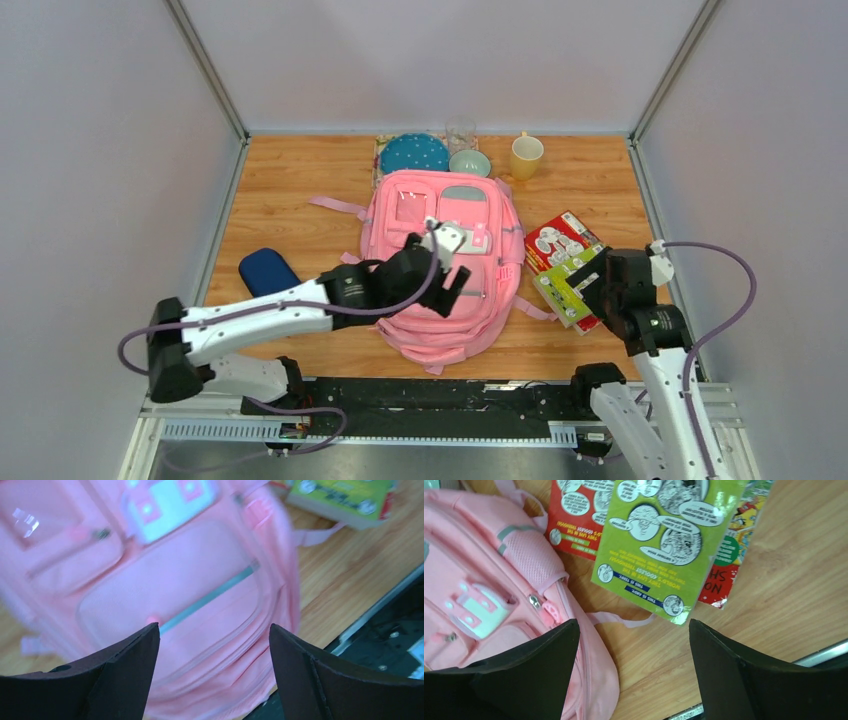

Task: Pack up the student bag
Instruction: Unzip the student bag at the center of the board, then adjust the book at the center of the board.

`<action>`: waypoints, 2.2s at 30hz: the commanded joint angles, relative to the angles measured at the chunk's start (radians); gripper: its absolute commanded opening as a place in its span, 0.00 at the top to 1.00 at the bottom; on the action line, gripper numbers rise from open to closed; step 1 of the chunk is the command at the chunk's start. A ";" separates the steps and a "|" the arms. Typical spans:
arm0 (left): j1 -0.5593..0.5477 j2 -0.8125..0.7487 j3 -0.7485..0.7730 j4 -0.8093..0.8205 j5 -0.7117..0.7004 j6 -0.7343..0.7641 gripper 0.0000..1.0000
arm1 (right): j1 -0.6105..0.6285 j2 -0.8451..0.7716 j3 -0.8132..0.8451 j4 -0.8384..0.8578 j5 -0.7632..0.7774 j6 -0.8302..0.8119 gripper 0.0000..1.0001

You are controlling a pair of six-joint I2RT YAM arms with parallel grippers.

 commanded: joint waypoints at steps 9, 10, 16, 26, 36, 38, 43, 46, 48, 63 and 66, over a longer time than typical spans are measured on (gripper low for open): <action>0.151 0.653 0.484 0.357 0.690 0.152 0.12 | -0.547 -0.031 -0.070 -0.017 -0.333 -0.134 0.16; 0.157 0.686 0.536 0.363 0.717 0.151 0.11 | -0.564 -0.039 -0.077 -0.017 -0.342 -0.134 0.16; 0.186 0.925 0.734 0.394 0.884 0.157 0.12 | -0.632 -0.068 -0.058 -0.023 -0.391 -0.111 0.16; 0.198 1.168 0.829 0.480 0.988 0.085 0.11 | -0.636 -0.003 -0.075 -0.002 -0.366 -0.155 0.16; 0.198 1.163 0.650 0.599 0.971 -0.015 0.17 | -0.636 0.076 -0.098 0.066 -0.423 -0.195 0.18; 0.198 1.157 0.628 0.647 0.990 -0.053 0.30 | -0.636 0.107 -0.101 0.079 -0.449 -0.203 0.19; 0.198 1.148 0.613 0.688 1.001 -0.108 0.57 | -0.636 0.129 -0.106 0.092 -0.489 -0.226 0.24; 0.198 1.145 0.621 0.678 0.979 -0.131 0.67 | -0.636 0.116 -0.109 0.092 -0.506 -0.227 0.24; 0.198 1.145 0.625 0.672 0.967 -0.139 0.71 | -0.636 0.106 -0.110 0.093 -0.514 -0.227 0.25; 0.198 0.959 0.621 0.575 0.932 -0.078 1.00 | -0.636 0.055 -0.088 0.083 -0.583 -0.210 0.23; 0.198 0.887 0.598 0.526 0.895 -0.032 1.00 | -0.636 0.029 -0.068 0.077 -0.600 -0.198 0.23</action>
